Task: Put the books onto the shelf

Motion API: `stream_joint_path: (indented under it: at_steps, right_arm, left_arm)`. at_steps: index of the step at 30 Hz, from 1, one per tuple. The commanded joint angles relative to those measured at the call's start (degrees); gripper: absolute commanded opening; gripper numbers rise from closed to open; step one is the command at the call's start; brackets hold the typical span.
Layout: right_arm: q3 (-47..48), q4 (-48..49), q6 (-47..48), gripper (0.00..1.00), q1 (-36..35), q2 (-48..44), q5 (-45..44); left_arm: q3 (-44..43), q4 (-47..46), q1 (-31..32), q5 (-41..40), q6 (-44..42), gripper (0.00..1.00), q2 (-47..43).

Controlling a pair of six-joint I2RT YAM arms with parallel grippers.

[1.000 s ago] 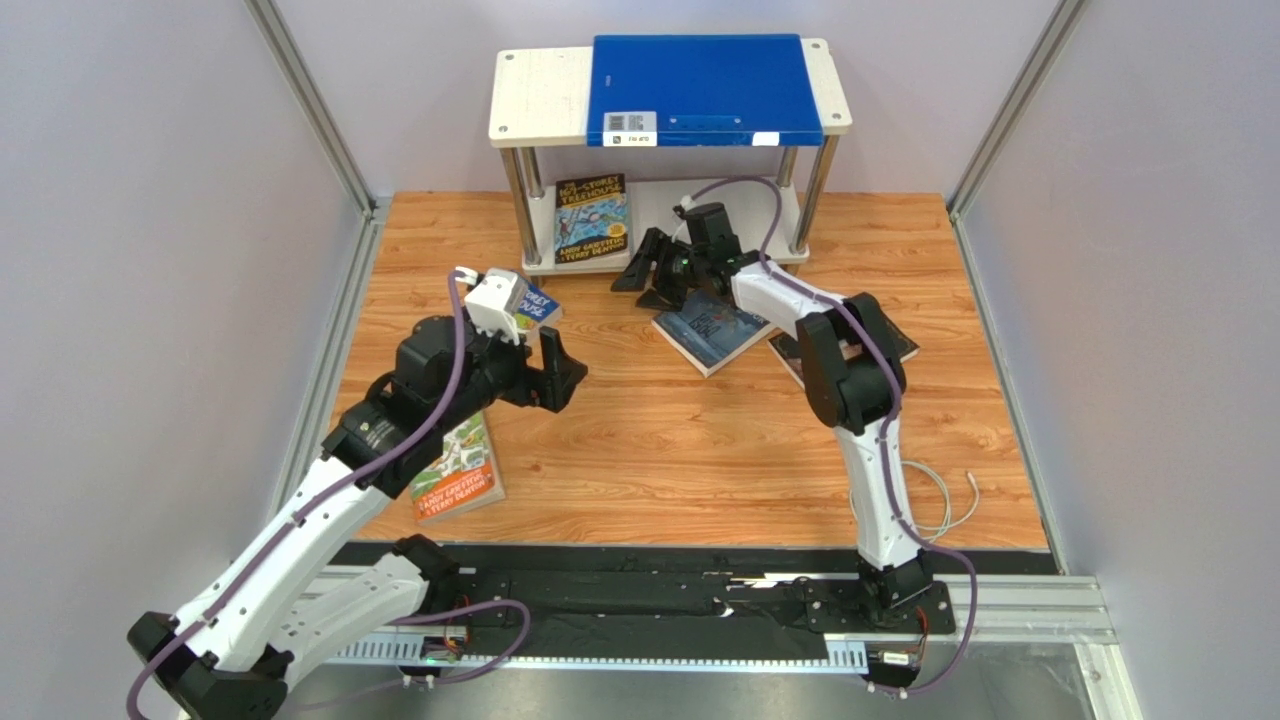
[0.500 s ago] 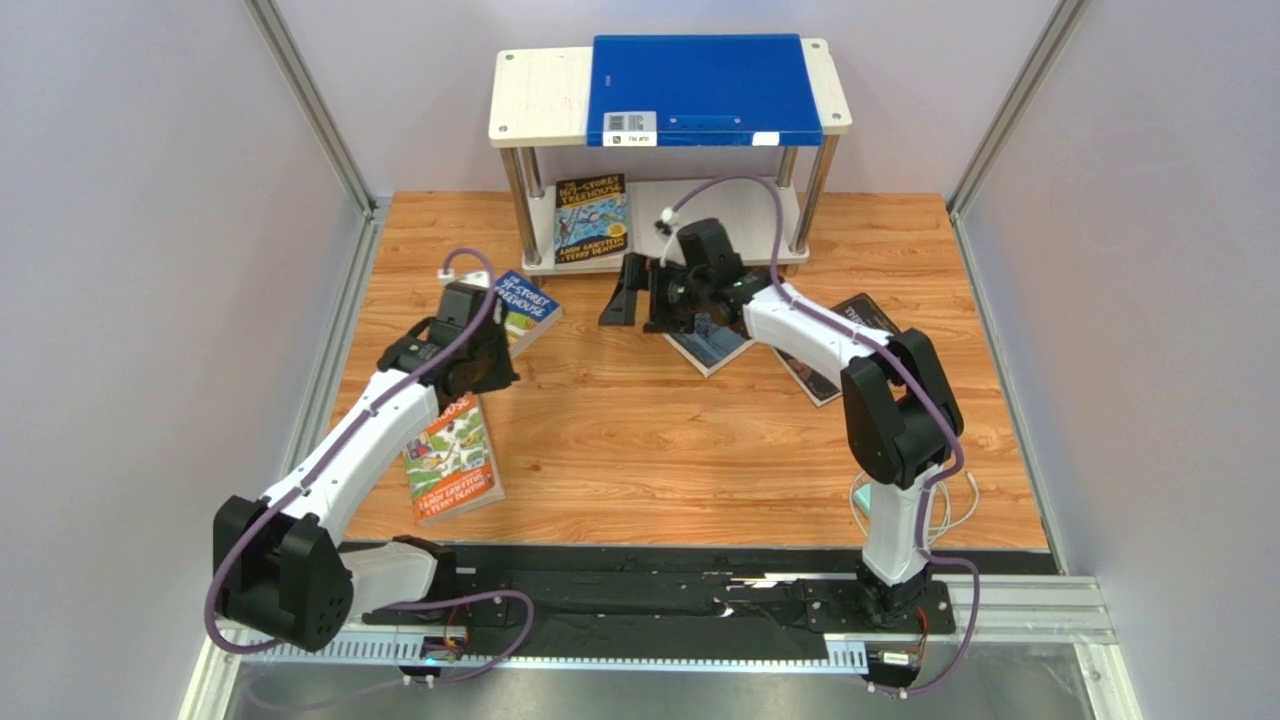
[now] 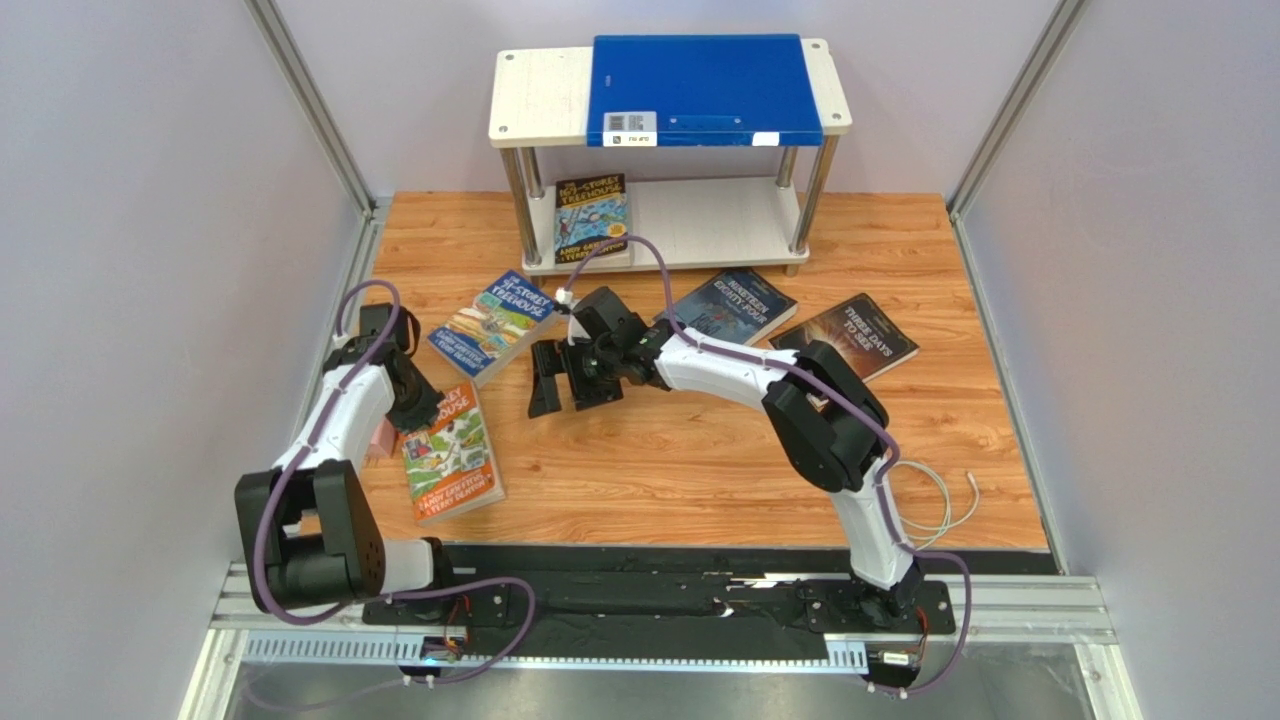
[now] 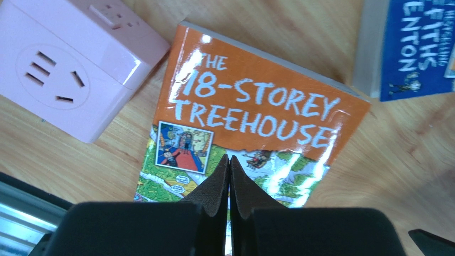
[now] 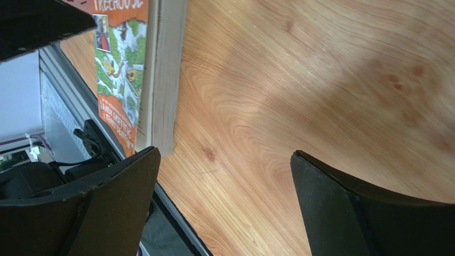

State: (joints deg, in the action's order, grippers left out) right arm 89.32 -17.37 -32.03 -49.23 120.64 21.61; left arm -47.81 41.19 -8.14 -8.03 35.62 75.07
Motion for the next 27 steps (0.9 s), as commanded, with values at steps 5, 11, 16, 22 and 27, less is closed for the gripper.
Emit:
stream_joint_path:
  at_steps: [5,11,16,22,27]
  right_arm:
    - [7.4,2.2,-3.1,1.00,-2.0,3.9,1.8]
    - [9.9,2.5,-4.0,1.00,-3.2,6.0,2.8]
    - [12.1,2.2,-4.4,0.98,-4.1,8.1,4.0]
    - [13.2,3.1,-5.8,0.98,-5.3,9.5,5.1]
    - [14.3,3.4,-6.3,0.98,-6.1,10.5,5.6]
  left_arm:
    - [0.5,4.7,-3.8,-6.0,2.9,0.00,3.5]
    - [1.8,4.8,-6.4,-6.6,4.6,0.00,3.9]
    - [1.3,4.1,-6.5,-4.7,3.6,0.00,6.3]
    - [3.7,1.5,-6.5,-4.0,3.1,0.00,8.6]
    - [2.8,4.5,-6.5,-7.1,5.8,0.00,7.6]
